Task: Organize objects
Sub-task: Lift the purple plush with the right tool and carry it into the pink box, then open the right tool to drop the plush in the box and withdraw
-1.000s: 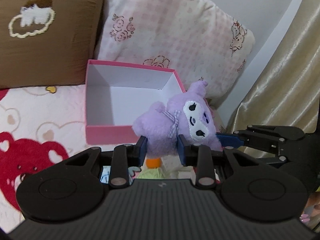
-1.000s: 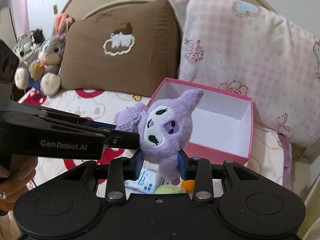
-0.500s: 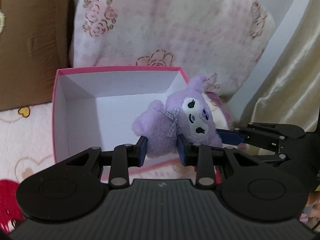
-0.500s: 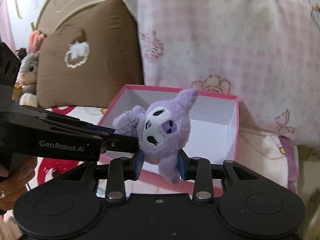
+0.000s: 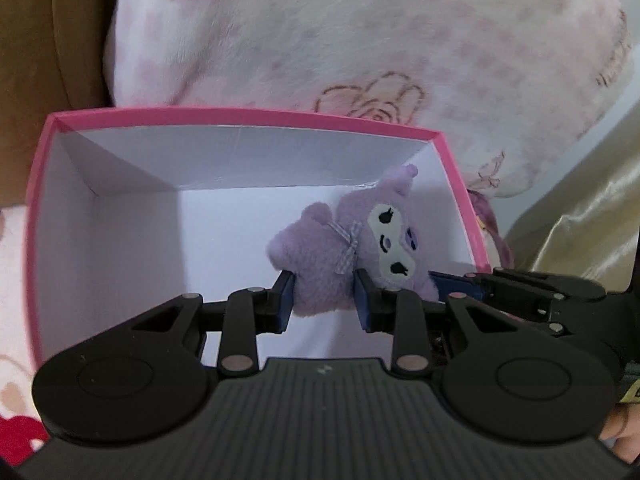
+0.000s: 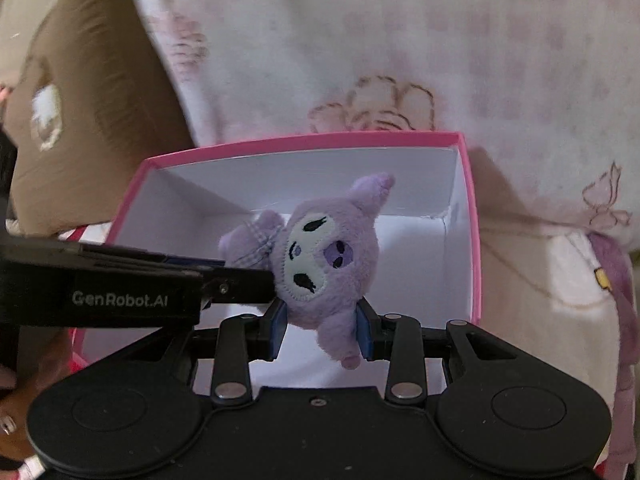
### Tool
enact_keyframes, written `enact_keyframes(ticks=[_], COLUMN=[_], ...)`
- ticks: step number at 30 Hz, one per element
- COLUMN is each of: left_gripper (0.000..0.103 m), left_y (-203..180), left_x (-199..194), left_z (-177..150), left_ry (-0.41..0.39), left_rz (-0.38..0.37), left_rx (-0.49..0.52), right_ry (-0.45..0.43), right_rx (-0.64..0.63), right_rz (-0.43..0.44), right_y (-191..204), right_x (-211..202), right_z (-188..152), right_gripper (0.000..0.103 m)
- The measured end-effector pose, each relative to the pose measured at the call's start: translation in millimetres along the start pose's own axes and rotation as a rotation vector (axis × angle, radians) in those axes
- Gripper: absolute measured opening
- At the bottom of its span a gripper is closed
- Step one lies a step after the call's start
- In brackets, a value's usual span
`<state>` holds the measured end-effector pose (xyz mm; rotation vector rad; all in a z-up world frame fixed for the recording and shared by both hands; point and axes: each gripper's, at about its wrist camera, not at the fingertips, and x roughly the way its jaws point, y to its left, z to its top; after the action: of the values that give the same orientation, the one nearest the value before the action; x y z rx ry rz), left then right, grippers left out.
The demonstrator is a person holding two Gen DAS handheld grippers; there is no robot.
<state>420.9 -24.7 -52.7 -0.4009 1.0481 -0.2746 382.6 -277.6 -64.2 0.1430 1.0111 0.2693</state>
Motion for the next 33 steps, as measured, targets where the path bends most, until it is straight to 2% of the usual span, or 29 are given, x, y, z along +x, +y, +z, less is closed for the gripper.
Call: enact_keyframes(ticks=[6, 12, 21, 22, 24, 26, 29, 33], left_gripper=[0.03, 0.03, 0.028, 0.028, 0.028, 0.028, 0.028, 0.028], left_y=[18.6, 24.3, 11.0, 9.4, 4.7, 2.9, -1.4, -5.4], left_x=[20.9, 39.4, 64.7, 65.9, 67.6, 69.3, 74.2, 77.4], left_z=[10.8, 7.6, 3.7, 4.1, 5.5, 7.8, 8.2, 9.2], left_ry=[0.04, 0.078, 0.108, 0.109, 0.103, 0.098, 0.092, 0.062], left_rz=[-0.014, 0.038, 0.118, 0.124, 0.144, 0.15, 0.145, 0.157], left_rx=[-0.102, -0.131, -0.134, -0.135, -0.121, -0.11, -0.127, -0.125], right_ry=[0.054, 0.118, 0.152, 0.15, 0.15, 0.143, 0.104, 0.053], right_rx=[-0.055, -0.121, -0.223, -0.248, -0.258, -0.252, -0.316, -0.392], right_rz=[-0.069, -0.125, -0.183, -0.184, -0.182, -0.174, -0.203, -0.285], right_y=[11.8, 17.8, 21.7, 23.1, 20.2, 14.3, 17.7, 25.2], right_x=[21.8, 41.9, 50.5, 47.1, 41.2, 35.8, 30.0, 34.3], right_z=[15.6, 15.6, 9.6, 9.0, 9.1, 7.6, 0.5, -8.3], right_gripper=[0.04, 0.04, 0.043, 0.041, 0.026, 0.017, 0.017, 0.016])
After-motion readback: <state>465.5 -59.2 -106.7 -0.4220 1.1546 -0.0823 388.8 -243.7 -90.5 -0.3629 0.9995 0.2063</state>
